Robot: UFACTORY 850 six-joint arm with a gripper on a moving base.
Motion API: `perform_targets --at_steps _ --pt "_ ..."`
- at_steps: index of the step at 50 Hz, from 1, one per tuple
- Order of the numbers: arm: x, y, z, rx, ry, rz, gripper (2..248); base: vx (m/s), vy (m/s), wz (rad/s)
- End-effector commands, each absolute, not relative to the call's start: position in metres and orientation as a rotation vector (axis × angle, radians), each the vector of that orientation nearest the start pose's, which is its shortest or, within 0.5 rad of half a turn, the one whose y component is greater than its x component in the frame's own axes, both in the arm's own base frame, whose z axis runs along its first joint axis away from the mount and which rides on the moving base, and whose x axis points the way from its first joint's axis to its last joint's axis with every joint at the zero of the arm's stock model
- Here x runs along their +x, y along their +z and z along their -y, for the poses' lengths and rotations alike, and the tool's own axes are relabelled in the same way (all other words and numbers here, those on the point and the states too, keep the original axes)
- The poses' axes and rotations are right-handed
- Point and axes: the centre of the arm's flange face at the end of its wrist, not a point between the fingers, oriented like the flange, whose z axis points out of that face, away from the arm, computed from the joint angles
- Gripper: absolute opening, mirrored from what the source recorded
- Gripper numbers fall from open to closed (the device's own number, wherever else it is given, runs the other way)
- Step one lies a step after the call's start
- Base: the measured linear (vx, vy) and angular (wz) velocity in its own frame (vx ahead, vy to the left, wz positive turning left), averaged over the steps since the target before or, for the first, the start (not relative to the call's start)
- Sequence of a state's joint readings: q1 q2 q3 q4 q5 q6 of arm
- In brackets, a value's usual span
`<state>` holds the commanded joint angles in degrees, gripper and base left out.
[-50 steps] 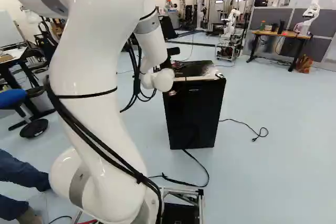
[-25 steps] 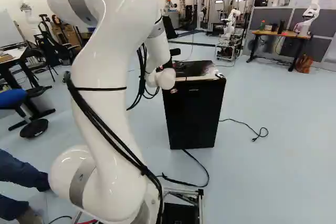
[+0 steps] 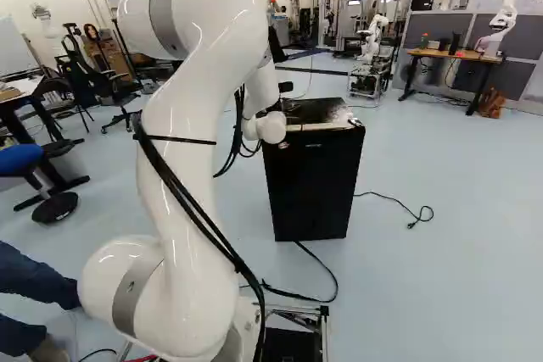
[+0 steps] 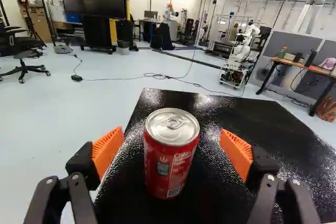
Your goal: Grab a drink from the fridge
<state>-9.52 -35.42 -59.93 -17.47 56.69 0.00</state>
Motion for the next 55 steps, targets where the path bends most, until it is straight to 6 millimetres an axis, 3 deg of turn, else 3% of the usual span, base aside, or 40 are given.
perform_targets --at_steps 4,5,9,10,14,15,20,21,55 --pt "0.622 0.341 0.081 -2.404 -2.041 0.264 237 0.000 0.000 0.000" --pt "0.622 0.341 0.081 -2.404 -2.041 0.264 199 0.000 0.000 0.000" --pt "0.622 0.341 0.081 -2.404 -2.042 0.264 199 0.000 0.000 0.000" --pt "0.622 0.341 0.081 -2.403 -2.042 0.264 161 0.000 0.000 0.000" --pt "0.623 0.341 0.081 -2.403 -2.042 0.264 161 0.000 0.000 0.000" --pt "0.623 0.341 0.081 -2.403 -2.042 0.264 123 0.000 0.000 0.000" --pt "0.623 0.341 0.081 -2.403 -2.043 0.264 123 0.000 0.000 0.000" --pt "0.623 0.342 0.081 -2.402 -2.044 0.264 96 0.000 0.000 0.000" --pt "0.621 0.377 0.081 -2.355 -2.114 0.273 96 0.000 0.000 0.000"
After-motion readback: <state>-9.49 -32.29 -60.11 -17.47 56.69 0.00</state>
